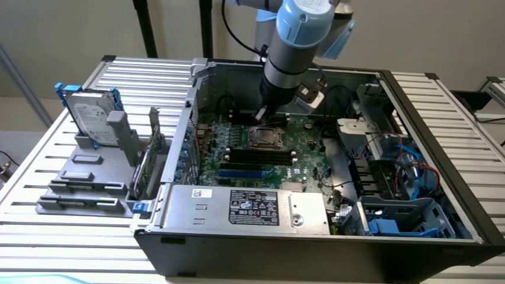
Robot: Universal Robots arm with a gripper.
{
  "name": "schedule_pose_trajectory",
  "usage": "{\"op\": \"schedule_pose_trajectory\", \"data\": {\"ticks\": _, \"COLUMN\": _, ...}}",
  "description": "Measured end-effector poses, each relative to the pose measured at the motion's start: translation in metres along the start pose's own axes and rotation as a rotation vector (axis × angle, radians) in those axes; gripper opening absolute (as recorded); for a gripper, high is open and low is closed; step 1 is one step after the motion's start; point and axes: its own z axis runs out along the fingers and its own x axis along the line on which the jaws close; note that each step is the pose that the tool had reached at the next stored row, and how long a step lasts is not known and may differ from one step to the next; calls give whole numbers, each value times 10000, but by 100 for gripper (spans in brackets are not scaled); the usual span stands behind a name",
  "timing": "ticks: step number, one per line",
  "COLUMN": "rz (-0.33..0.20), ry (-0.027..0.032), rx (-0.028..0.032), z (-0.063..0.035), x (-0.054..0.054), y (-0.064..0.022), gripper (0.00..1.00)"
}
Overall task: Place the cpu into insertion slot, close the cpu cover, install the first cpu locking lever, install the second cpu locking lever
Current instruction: 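Install the first cpu locking lever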
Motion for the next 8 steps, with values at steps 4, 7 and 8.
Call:
{"op": "schedule_pose_trajectory", "data": {"ticks": 4, "rz": -1, "ry": -1, "rx": 1, "z": -2, "x": 29, "y": 40, "gripper": 11}}
{"op": "schedule_pose_trajectory", "data": {"ticks": 7, "rz": -2, "ry": -2, "rx": 1, "z": -4, "x": 44, "y": 65, "gripper": 11}}
{"op": "schedule_pose_trajectory", "data": {"ticks": 8, "rz": -2, "ry": -3, "rx": 1, "z": -6, "x": 47, "y": 73, "gripper": 11}}
